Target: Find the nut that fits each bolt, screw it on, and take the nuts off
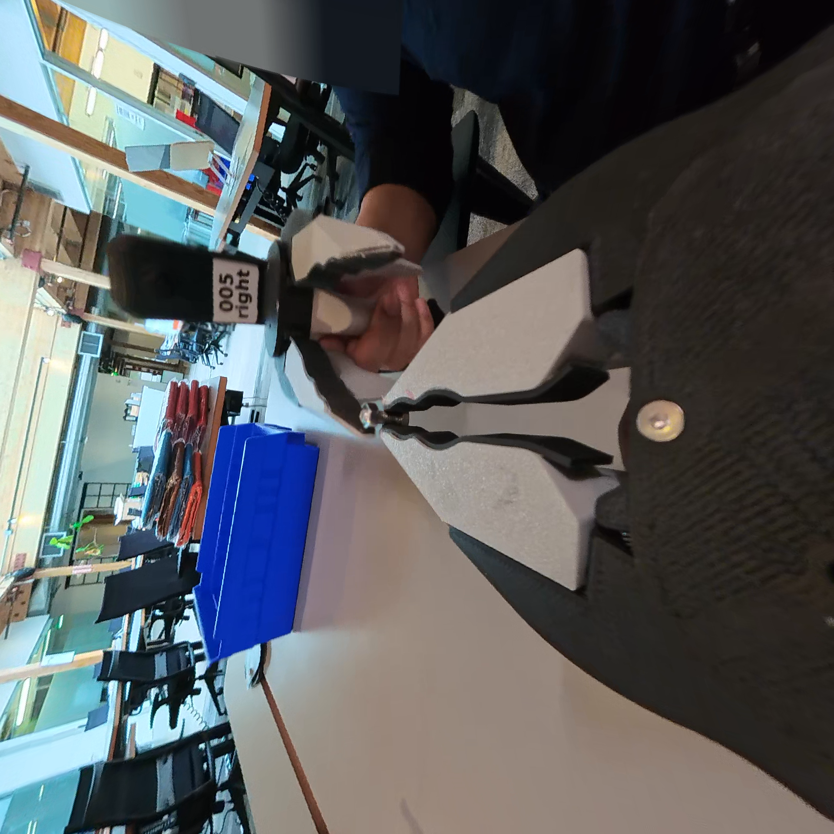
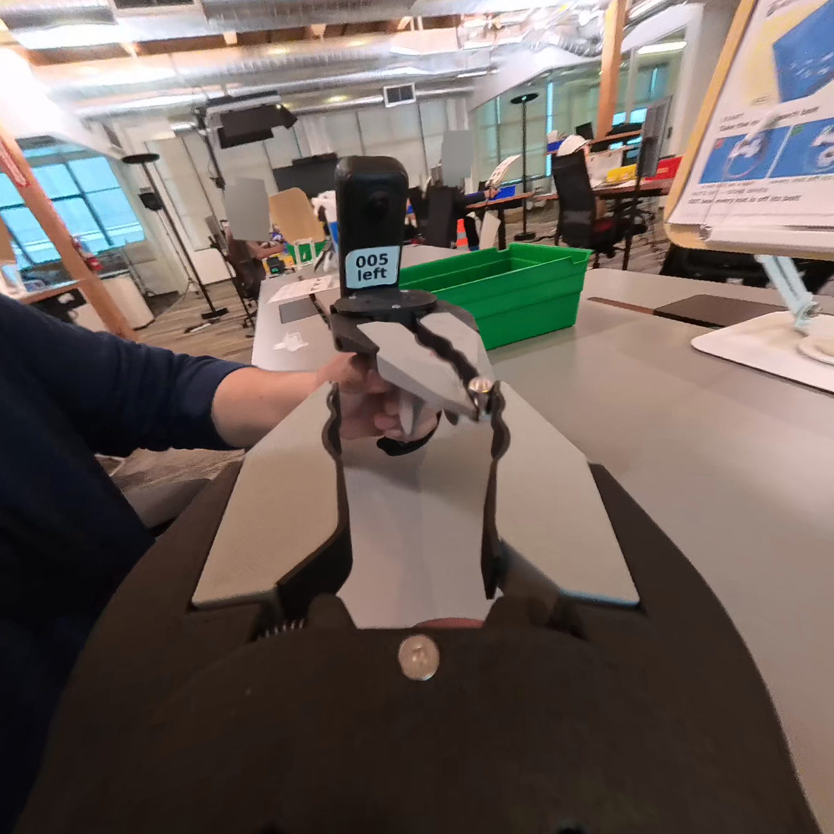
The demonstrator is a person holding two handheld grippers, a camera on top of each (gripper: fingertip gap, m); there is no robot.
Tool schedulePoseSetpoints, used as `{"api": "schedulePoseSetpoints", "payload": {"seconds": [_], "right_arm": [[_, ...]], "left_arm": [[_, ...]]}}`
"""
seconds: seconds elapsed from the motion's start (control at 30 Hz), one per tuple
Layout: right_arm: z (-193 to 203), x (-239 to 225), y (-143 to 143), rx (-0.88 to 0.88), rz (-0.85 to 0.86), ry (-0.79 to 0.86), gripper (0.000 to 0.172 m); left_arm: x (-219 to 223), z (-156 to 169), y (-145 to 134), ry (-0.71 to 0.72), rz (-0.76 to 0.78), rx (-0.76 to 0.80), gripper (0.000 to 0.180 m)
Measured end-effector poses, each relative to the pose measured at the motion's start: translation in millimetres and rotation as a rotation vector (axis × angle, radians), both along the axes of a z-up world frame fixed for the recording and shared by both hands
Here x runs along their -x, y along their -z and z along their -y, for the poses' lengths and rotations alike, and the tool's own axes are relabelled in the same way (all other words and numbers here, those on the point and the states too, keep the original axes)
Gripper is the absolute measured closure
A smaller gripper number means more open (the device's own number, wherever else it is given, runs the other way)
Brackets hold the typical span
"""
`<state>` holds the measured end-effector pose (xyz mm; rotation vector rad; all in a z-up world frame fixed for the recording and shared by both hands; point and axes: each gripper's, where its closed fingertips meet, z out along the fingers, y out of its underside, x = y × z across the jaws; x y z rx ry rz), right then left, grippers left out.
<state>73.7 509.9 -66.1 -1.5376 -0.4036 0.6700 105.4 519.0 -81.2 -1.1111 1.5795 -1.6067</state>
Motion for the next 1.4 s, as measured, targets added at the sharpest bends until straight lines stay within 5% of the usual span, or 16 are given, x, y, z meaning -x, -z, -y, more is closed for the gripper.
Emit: {"api": "schedulePoseSetpoints", "payload": {"seconds": [0.07, 0.23, 0.33, 0.47, 0.6, 0.67, 0.87, 1.4], "right_arm": [[27, 3, -6, -0.042, -0.016, -0.085, 0.156], [4, -34, -7, -0.017, -0.009, 0.124, 0.11], [-20, -34, 0, 0.034, -0.015, 0.127, 0.117], [9, 0, -6, 0.014, -0.113, -0.133, 0.162], [-11, -48, 11, 0.054, -0.083, 0.146, 0.137], [-20, -49, 14, 0.085, -0.067, 0.147, 0.135], [-30, -26, 15, 0.092, -0.018, 0.077, 0.164], [-32, -29, 18, 0.108, -0.036, 0.072, 0.167]], "left_arm": [[-2, -15, 1, -0.065, -0.011, 0.017, 0.177], [-2, -15, 1, -0.037, -0.02, 0.05, 0.177], [-3, -3, 0, -0.017, -0.012, 0.026, 0.177], [-6, -23, 6, -0.093, -0.04, 0.044, 0.177], [-4, -21, 4, -0.057, -0.041, 0.075, 0.177], [-5, -12, 8, -0.041, -0.051, 0.04, 0.177], [-7, -3, 12, -0.04, -0.063, -0.01, 0.178], [-8, -2, 14, -0.036, -0.087, 0.008, 0.169]]}}
